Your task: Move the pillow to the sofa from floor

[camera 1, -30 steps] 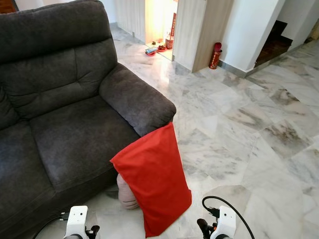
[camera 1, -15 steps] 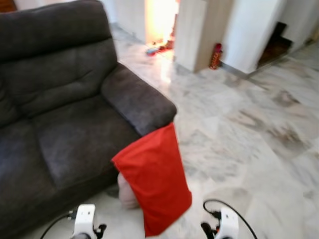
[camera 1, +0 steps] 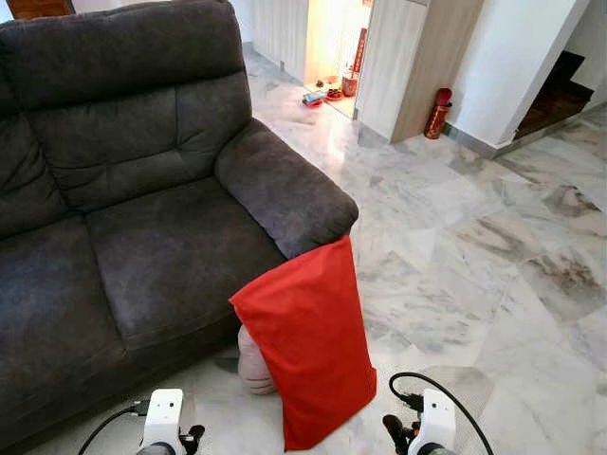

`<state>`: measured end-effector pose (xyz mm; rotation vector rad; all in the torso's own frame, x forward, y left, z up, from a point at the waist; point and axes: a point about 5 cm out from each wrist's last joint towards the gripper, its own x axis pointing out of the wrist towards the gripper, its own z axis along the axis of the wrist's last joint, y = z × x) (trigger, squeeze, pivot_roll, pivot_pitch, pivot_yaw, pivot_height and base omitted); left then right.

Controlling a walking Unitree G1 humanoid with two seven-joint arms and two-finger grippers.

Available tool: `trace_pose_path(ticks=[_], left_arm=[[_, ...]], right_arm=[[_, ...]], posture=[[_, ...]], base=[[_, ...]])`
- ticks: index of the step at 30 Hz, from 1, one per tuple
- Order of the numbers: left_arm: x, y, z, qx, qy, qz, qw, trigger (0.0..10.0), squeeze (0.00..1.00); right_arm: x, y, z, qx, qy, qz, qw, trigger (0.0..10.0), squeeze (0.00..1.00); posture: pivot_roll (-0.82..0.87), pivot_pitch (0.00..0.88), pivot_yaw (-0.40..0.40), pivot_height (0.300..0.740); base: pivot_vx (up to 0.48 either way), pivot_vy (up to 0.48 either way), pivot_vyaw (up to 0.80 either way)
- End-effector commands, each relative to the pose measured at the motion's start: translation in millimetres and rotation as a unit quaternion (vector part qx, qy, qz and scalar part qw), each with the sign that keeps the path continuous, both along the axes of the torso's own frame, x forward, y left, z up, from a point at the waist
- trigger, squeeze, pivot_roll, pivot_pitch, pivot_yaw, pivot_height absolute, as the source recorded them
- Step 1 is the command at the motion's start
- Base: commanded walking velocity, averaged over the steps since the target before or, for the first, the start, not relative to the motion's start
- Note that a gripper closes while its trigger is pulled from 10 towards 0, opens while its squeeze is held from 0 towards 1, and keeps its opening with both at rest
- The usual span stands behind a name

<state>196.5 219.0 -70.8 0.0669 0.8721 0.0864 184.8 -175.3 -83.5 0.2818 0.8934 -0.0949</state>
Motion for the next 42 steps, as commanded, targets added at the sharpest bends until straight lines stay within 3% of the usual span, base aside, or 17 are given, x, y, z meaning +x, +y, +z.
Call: trace_pose_path(ticks=[1, 16, 28, 42], left_arm=[[0.3, -0.3, 0.0, 0.005, 0.003, -0.013, 1.0, 10.0, 0.0], [4.6, -1.2, 2.1, 0.005, -0.004, -0.008, 1.0, 10.0, 0.0], [4.3, -0.4, 2.3, 0.004, -0.006, -0.006, 1.0, 10.0, 0.0], [10.1, -7.2, 4.3, -0.002, -0.016, -0.011, 1.0, 10.0, 0.0]], right_arm=[[-3.4, 0.0, -1.9, 0.0, 0.008, -0.007, 1.0, 10.0, 0.0], [-6.8, -4.2, -2.9, -0.002, 0.009, -0.017, 1.0, 10.0, 0.0], [-4.6, -4.7, -1.6, -0.013, 0.004, -0.002, 1.0, 10.0, 0.0], [-4.4, -4.6, -1.7, -0.008, 0.006, -0.015, 1.0, 10.0, 0.0]], posture=[[-0.01, 0.0, -0.073, 0.74], [-0.01, 0.0, -0.073, 0.74], [-0.02, 0.0, -0.075, 0.74], [-0.01, 0.0, -0.083, 0.74]], base=[[0.0, 0.0, 0.0], [0.0, 0.0, 0.0], [0.256, 0.0, 0.33], [0.277, 0.0, 0.0]])
